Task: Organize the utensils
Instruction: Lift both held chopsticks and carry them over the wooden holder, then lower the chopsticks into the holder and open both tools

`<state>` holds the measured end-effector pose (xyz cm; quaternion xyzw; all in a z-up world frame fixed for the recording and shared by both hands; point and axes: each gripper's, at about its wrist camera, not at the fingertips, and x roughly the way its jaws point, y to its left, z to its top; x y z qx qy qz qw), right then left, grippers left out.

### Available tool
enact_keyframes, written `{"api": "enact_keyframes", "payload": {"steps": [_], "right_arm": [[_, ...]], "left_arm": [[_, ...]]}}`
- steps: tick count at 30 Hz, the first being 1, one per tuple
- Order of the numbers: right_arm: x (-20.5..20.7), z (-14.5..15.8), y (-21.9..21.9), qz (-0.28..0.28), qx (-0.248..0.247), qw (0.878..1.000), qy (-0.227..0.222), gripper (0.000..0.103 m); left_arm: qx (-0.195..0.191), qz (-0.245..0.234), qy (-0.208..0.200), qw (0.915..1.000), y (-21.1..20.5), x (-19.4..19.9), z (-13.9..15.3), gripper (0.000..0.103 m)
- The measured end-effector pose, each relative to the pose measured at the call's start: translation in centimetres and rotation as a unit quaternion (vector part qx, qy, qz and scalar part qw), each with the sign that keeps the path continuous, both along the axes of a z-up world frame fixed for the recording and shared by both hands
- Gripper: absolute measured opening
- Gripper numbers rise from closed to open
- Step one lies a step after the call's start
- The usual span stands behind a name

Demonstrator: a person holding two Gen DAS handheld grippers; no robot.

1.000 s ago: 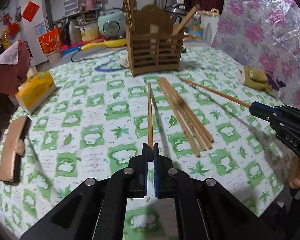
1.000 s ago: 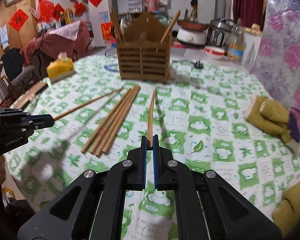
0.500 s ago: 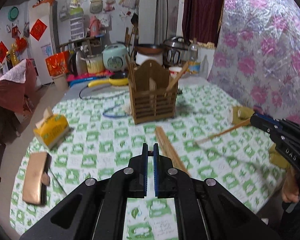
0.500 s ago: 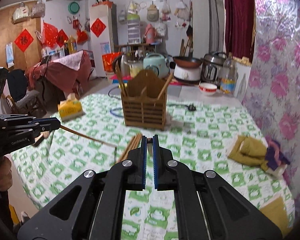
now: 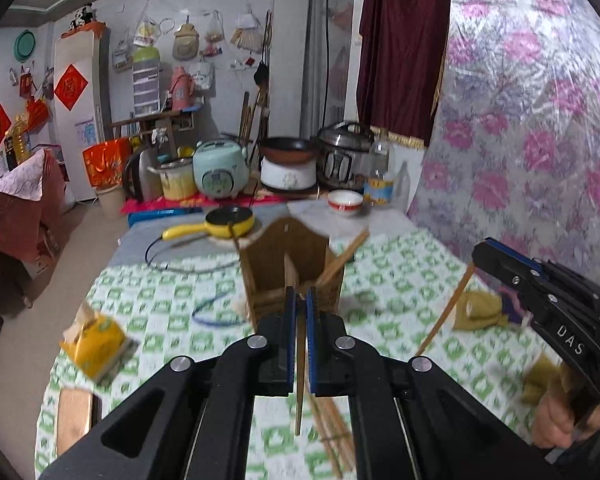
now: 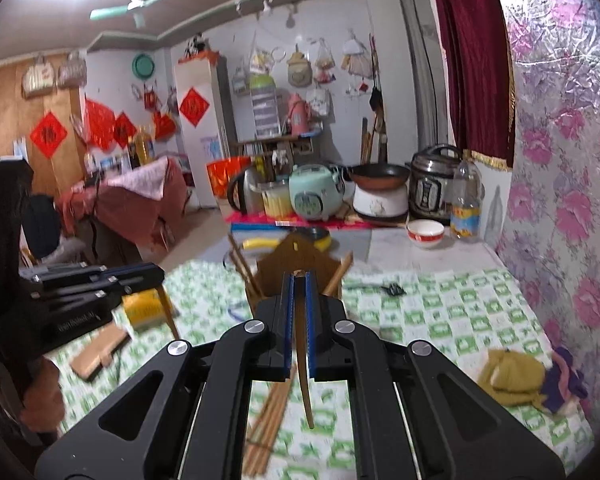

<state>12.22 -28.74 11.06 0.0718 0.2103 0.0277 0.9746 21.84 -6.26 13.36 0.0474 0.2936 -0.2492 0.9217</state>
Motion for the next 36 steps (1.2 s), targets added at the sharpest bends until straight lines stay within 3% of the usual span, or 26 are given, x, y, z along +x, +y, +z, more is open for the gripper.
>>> {"api": "enact_keyframes", "payload": {"steps": [9,13,17,22,24,25,26,29,36], "right_arm": [[7.9,3.5,-0.8,-0.025,0.02,0.999,-0.044,0.007],[11.3,3.7,-0.9,-0.035,0.021,0.998,-0.054,0.007],[13.9,1.7,-0.9,-0.043,0.026,0.997,-0.053,0.007],[16.8,-2.6,-1.4,-0.034,0.038,0.999,-0.019,0.007],[17.2,-3.8,-1.3,-0.024,0.043,0.999,-0.003,0.014],[17.1,-3.9,-1.4,-0.023,0.046,0.999,-0.001,0.016],[17.0,-3.8,-1.5,-0.022,0.049,0.999,-0.001,0.018],[15.5,-2.8,-2.1,-0.022,0.063,0.998,-0.017,0.023],[11.9,-1.9,-1.6,-0.033,0.043,0.998,-0.023,0.031]], "left_arm": [[-0.028,0.037,-0.04,0.9981,-2.7,7.6,5.6,0.005],[-0.041,0.06,-0.065,0.9952,-3.4,10.6,6.4,0.005],[-0.046,0.085,-0.062,0.9934,-3.5,13.7,3.6,0.005],[-0.054,0.075,0.01,0.9956,-2.7,16.8,-2.1,0.006],[-0.054,0.076,0.027,0.9952,-2.1,17.0,-3.5,0.024],[-0.058,0.081,0.027,0.9947,-1.7,16.8,-3.8,0.052],[-0.062,0.088,0.023,0.994,-1.2,16.6,-3.9,0.066],[-0.06,0.095,0.006,0.9936,-0.5,15.6,-3.5,0.067],[-0.055,0.1,-0.011,0.9935,0.2,12.0,-2.3,0.078]]}}
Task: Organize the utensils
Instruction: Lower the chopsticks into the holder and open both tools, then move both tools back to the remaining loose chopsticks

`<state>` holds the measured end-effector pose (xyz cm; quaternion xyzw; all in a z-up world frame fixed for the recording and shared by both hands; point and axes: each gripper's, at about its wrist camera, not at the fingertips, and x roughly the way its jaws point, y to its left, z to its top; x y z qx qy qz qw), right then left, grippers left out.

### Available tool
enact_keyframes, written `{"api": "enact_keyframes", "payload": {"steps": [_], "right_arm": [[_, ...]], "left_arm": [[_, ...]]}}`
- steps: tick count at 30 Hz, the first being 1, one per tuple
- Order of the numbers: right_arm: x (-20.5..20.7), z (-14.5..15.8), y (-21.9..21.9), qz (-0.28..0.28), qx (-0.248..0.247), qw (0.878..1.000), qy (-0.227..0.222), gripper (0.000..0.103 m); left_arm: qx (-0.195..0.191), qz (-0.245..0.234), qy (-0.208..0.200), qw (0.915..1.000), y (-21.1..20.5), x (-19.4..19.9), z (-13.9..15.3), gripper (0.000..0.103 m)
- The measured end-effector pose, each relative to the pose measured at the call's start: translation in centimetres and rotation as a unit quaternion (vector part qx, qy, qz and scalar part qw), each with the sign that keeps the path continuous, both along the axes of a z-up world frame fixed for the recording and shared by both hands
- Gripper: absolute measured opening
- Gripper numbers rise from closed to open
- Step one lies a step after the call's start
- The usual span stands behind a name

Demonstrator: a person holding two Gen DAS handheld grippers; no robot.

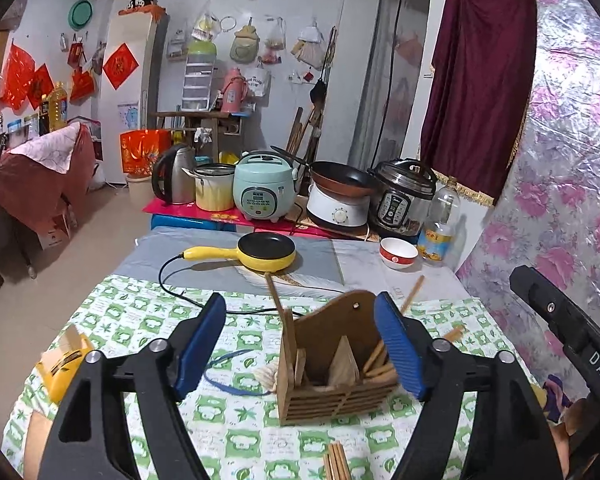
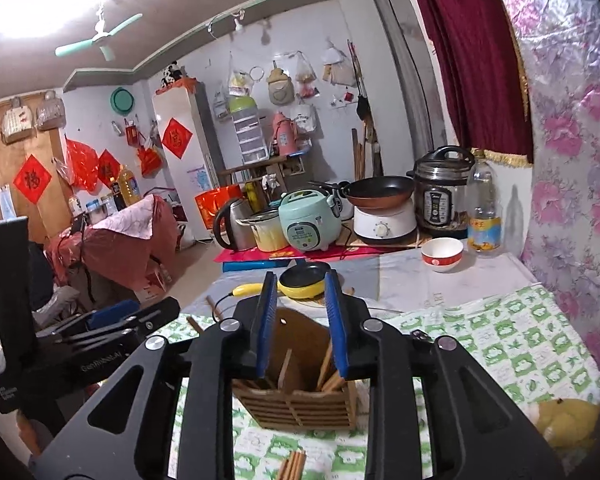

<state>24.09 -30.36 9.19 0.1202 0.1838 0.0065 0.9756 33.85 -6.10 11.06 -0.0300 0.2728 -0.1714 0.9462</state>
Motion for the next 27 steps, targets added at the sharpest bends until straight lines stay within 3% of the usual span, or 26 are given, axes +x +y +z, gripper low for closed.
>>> {"api": "enact_keyframes", "payload": {"steps": [17,27], "right_arm": [[-11.3,0.0,1.7,-0.014,-0.025,1.0,0.002,0.051],[-16.7,-0.2,2.8,-0.018,-0.033,0.999,-0.002,0.063]], "left_arm": [[0.027,0.016,-0.024,0.9992,3.2,-10.6,0.0,0.089],[0.034,0.03,-0.013,0.9989,5.5,-14.8,-1.7,0.09]]}}
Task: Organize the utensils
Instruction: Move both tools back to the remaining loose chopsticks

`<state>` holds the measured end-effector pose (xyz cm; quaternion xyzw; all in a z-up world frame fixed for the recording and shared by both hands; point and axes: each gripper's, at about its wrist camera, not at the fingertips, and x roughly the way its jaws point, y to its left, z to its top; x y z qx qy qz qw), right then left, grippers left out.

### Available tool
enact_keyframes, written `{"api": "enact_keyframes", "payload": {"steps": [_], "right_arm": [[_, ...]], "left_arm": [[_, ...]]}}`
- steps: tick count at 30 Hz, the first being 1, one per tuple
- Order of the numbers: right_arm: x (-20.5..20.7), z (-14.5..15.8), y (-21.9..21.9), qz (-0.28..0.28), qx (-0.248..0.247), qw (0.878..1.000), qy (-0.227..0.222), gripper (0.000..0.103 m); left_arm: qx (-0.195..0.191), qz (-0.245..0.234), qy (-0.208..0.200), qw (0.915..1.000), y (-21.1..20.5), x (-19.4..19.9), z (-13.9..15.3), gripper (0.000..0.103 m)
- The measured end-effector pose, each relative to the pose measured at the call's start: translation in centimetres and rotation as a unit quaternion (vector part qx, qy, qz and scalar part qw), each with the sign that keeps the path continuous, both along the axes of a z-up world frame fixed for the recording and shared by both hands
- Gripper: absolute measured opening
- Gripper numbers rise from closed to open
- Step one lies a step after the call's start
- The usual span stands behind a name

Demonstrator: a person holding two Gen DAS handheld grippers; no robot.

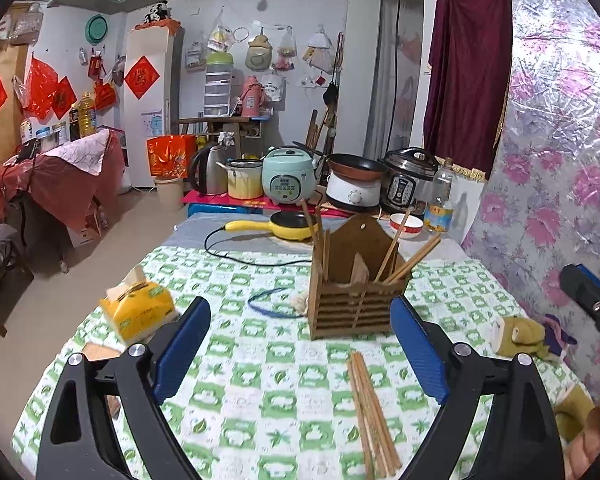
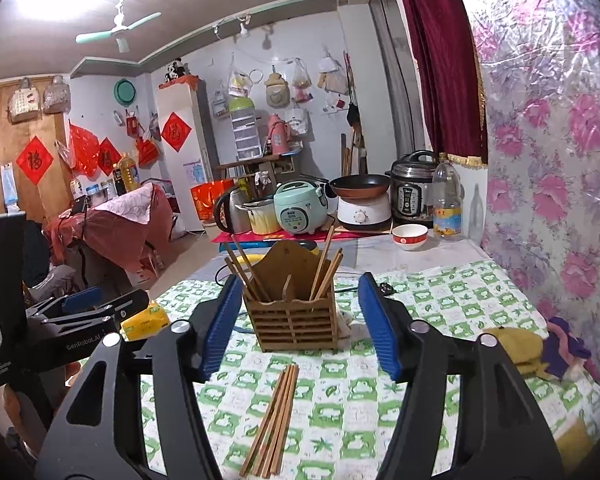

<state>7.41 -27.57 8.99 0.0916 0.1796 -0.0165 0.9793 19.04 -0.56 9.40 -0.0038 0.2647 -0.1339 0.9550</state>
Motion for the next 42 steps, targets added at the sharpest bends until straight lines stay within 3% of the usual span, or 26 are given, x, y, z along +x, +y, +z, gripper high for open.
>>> {"api": "enact_keyframes", "payload": {"steps": [7,14,20,29,34,42], "right_arm": [[-2.6,-1.6,-0.3,-0.001,0.01,1.0,0.015,0.068],[-3.0,-5.1,-0.7,-0.014,0.006,0.998,0.054,0.074],[-1.1,-9.1,-1.6,-0.021,0.009,0.994,0.11,0.074],[0.9,-13.6,-2.9,-0.02,0.031,0.985,0.166,0.074],[1.6,-15.5,-3.2,-0.013,0.04,0.981,0.19,0.078],[2.1,-17.6,-4.2,-0.013,0.075,0.975,0.211,0.081]], "left_arm": [[0.003,0.013,0.023,0.9997,1.7,-2.2,-2.8,0.092],[0.01,0.021,0.06,0.9979,3.2,-2.6,-6.8,0.093],[0.051,0.007,0.103,0.9934,2.0,-2.0,-11.5,0.093],[0.112,-0.058,0.152,0.9804,-1.6,-2.3,-16.2,0.093],[0.128,-0.11,0.159,0.9729,-3.2,-3.0,-16.8,0.093],[0.188,-0.188,0.15,0.9522,-6.2,-4.4,-18.1,0.094]]}}
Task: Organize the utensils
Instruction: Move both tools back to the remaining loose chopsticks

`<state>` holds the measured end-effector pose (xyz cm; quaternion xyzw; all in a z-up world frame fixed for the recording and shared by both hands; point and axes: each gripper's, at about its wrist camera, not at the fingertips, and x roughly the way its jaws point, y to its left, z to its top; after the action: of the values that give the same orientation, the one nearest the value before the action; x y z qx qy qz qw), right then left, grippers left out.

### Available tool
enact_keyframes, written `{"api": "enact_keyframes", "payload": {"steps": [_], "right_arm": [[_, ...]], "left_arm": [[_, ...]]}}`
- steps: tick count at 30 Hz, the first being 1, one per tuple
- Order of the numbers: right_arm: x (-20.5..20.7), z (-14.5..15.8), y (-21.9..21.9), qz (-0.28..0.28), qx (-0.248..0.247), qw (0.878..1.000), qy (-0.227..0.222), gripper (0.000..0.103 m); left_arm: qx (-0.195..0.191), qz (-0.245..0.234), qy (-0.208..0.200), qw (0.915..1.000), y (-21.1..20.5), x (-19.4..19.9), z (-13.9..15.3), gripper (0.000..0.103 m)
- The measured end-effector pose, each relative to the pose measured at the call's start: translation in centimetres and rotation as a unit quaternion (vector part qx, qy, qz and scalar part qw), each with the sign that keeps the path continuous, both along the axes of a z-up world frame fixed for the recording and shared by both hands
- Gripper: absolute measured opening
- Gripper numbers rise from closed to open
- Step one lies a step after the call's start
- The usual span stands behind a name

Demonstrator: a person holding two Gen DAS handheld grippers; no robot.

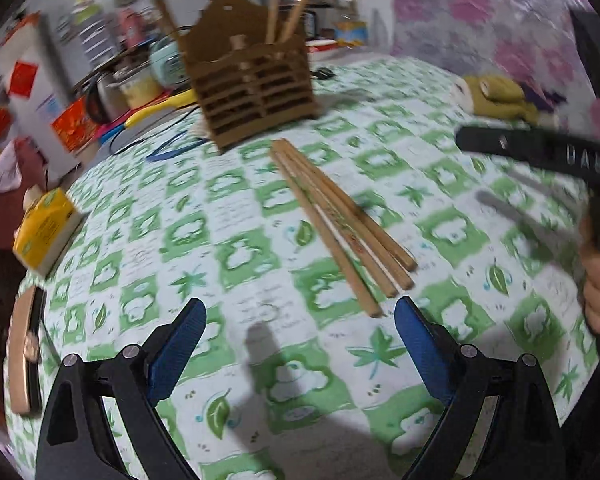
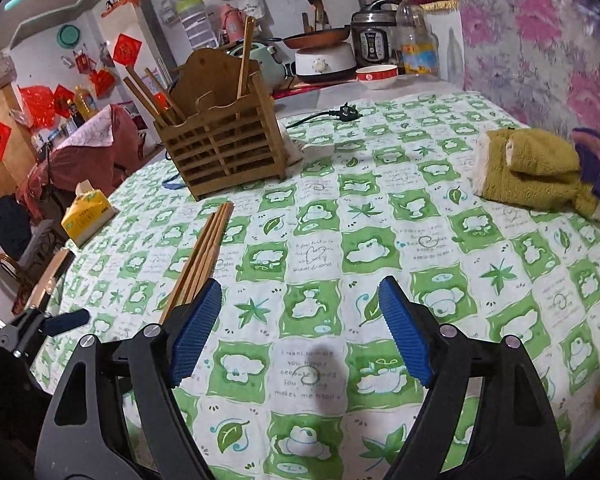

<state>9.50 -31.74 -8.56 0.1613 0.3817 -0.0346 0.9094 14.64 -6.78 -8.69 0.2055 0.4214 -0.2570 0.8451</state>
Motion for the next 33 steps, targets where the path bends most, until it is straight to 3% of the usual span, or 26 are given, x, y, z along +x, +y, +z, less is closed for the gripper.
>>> {"api": "enact_keyframes", "payload": {"steps": [6,10,15,17,20,24,33], "right_arm": [[-0.1,-0.2,-0.4,0.003,0.023,1.0,-0.006,0.082],[-0.1,-0.3,-0.5,0.006,0.031,0.999,-0.005,0.082],[0.0,-0.4,-0.5,0.009,0.035,0.999,-0.003,0.084],[0.0,-0.4,-0.5,0.009,0.035,0.999,-0.003,0.084],[0.1,-0.5,-0.4,0.012,0.038,0.999,-0.002,0.084],[0.1,-0.6,-0.2,0.018,0.034,0.999,-0.003,0.084],[0.1,-0.6,-0.1,0.018,0.037,0.999,-0.001,0.084]], "left_arm": [[0.033,-0.028,-0.005,0.9991,-1.5,-0.3,-0.7,0.094],[0.033,-0.026,0.001,0.9991,-1.7,0.5,-0.9,0.095],[0.039,-0.004,-0.001,0.9992,-1.1,1.9,-1.0,0.097],[0.048,0.034,-0.011,0.9982,0.0,3.2,-1.0,0.097],[0.023,0.086,0.02,0.9958,2.5,5.1,-1.0,0.097],[-0.025,0.085,0.037,0.9954,4.3,5.0,-0.4,0.097],[0.034,0.06,0.016,0.9975,3.1,3.8,-1.1,0.097]]}}
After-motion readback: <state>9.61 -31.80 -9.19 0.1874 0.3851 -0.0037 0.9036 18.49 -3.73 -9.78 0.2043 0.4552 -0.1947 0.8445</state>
